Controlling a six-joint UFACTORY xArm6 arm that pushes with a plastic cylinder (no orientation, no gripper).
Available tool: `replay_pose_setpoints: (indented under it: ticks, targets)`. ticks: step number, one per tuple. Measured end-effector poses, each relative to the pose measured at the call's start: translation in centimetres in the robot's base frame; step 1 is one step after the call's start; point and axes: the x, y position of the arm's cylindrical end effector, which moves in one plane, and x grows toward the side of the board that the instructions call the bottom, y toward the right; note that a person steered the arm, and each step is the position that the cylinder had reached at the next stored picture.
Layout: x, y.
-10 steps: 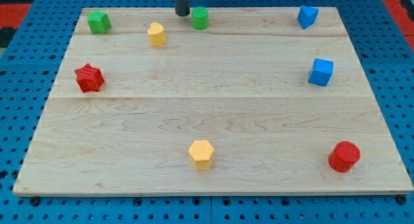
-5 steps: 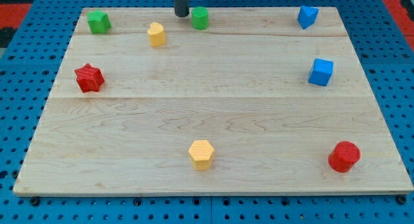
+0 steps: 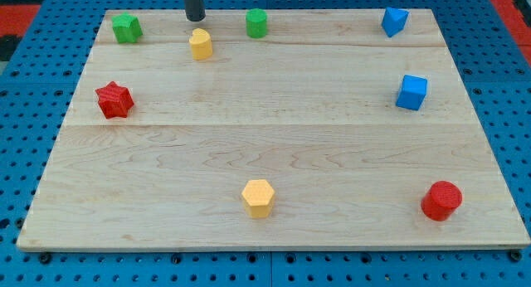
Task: Push the yellow heart to the center
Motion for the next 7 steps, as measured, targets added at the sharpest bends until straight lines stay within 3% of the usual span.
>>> replay_pose_setpoints:
  ticks: [3, 7]
  targets:
    - [3.9, 0.0]
    - [5.3, 0.0]
